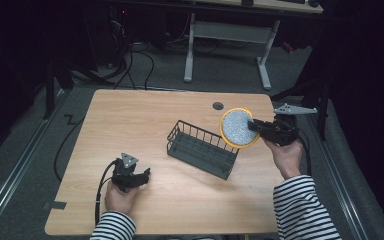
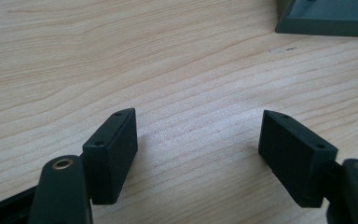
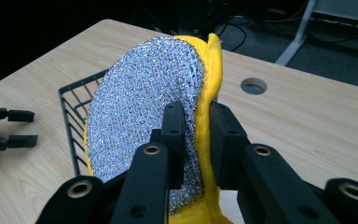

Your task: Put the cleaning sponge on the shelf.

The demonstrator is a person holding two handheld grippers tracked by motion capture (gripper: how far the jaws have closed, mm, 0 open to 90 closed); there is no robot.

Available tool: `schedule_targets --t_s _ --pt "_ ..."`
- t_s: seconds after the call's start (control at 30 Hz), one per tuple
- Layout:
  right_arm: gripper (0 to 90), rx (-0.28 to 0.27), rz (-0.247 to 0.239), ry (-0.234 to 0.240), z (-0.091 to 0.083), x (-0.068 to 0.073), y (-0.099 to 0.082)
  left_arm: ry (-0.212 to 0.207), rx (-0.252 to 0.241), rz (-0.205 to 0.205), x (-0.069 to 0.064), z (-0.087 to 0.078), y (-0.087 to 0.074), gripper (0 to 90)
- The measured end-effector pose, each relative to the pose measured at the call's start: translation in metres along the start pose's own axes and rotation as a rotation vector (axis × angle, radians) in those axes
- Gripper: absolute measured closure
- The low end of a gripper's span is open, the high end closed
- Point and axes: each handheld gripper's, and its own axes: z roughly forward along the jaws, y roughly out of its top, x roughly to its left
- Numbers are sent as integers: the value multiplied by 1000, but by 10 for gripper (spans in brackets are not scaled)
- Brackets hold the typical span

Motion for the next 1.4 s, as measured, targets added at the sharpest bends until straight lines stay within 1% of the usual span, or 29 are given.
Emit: schedule_targets --t_s 0.07,0.13,0.23,0.27,0.3,0.33,0.4,0.63,0.93,1.03,1.2,1.23,1.37,1.4 --pt "777 2 -4 7 2 2 0 0 0 0 0 0 0 285" --pt "776 11 -16 11 9 7 1 -2 1 1 0 0 0 283" --pt "776 20 -18 28 17 12 2 -3 1 1 0 0 0 282" --pt "776 20 -18 28 17 12 2 -3 1 1 0 0 0 282" --pt "775 36 -29 36 25 16 2 -3 1 1 0 0 0 282" --pt "775 36 -29 36 25 16 2 -3 1 1 0 0 0 282" --pt "774 53 -38 46 34 20 1 -3 1 1 0 0 0 281" --pt "772 77 -46 53 51 25 -2 -3 1 1 0 0 0 281" --pt "770 101 -34 46 61 25 -9 -4 1 2 0 0 0 279" --pt "769 101 -48 39 62 26 -9 -4 1 2 0 0 0 279" --pt "768 117 -66 37 64 31 -11 -4 1 2 0 0 0 279" --pt "767 119 -76 34 65 31 -11 -4 1 2 0 0 0 279" --pt "765 137 -83 22 67 32 -14 -4 1 2 0 0 0 279" --pt "765 134 -89 24 68 32 -14 -4 1 2 0 0 0 279"
